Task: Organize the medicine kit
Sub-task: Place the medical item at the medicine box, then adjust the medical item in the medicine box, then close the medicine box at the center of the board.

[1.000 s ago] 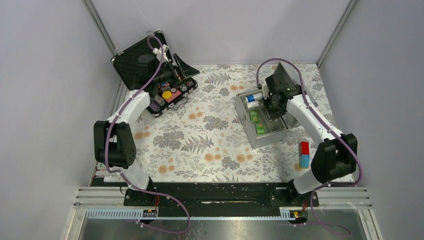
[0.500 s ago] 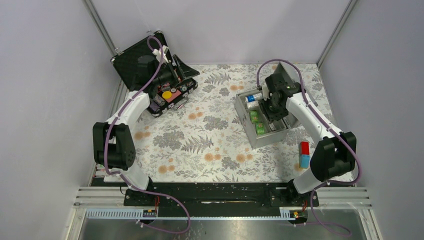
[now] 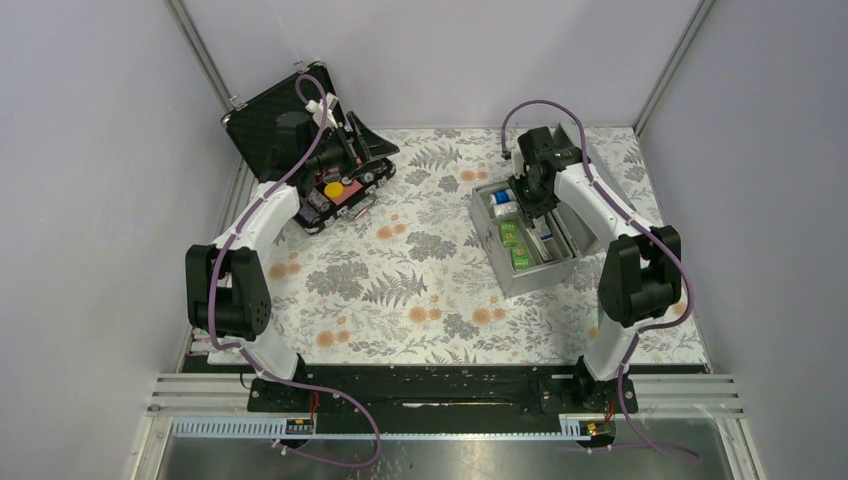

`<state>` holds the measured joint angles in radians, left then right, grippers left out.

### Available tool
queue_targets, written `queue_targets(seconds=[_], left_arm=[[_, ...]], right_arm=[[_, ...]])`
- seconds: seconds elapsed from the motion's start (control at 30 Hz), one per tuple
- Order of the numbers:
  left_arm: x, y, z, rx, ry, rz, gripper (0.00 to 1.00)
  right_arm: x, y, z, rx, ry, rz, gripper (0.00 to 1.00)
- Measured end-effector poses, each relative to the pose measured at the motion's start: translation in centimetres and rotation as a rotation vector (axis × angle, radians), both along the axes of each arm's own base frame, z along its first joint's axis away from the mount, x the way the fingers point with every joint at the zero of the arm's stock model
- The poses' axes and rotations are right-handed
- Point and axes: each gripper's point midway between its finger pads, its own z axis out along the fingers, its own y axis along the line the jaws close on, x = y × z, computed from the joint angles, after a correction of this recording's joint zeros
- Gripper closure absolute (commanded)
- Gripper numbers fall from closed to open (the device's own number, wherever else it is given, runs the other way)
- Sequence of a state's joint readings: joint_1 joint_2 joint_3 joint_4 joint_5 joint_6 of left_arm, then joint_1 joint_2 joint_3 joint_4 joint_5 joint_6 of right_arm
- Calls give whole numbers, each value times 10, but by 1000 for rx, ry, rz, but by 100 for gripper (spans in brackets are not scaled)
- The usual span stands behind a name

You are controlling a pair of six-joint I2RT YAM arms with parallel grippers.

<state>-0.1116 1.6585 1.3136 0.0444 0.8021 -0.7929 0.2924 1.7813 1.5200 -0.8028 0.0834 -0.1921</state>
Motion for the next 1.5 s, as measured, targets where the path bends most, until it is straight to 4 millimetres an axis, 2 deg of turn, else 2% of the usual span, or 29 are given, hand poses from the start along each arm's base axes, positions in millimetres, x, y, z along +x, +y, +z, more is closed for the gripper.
queue_targets(seconds=[0.23, 0.4, 0.53, 0.63, 0.73, 0.8, 0.9, 1.0, 1.1, 1.17, 1.23, 1.37, 1.5], left_arm=[[0, 1, 1, 7, -11, 3, 1], [1, 1, 1, 8, -11, 5, 1], [1, 1, 0, 8, -9, 7, 1], [0, 1, -4, 9, 0, 8, 1], [0, 2, -5, 14, 1, 11, 1], [1, 3, -8, 32, -6, 15, 1], [-1, 5, -19, 100, -6, 14, 1], [2, 9, -28, 246, -21, 33, 1], [3, 6, -26, 328, -58, 31, 1], [0, 1, -29, 337, -56, 18, 1], [0, -5, -33, 334, -49, 7, 1], [-1, -18, -53, 310, -4, -32, 1], [-7, -32, -72, 294, 33, -94, 1]], right_arm=[[0, -2, -9, -5, 10, -3, 68], [-18, -11, -31, -20, 75, -13, 68], [-22, -8, -23, 11, 61, -7, 68], [-25, -2, -8, 49, 54, 6, 61], [-14, 10, 35, 119, -25, 34, 53], [-4, 18, 78, 175, -137, 56, 48], [-2, 20, 149, 268, -326, 72, 35], [-10, -3, 213, 356, -508, 29, 25], [-12, -37, 245, 389, -622, -56, 19], [-8, -57, 247, 393, -635, -113, 17], [-1, -73, 237, 397, -616, -170, 15], [16, -103, 192, 416, -506, -279, 11], [21, -113, 150, 465, -392, -318, 9]])
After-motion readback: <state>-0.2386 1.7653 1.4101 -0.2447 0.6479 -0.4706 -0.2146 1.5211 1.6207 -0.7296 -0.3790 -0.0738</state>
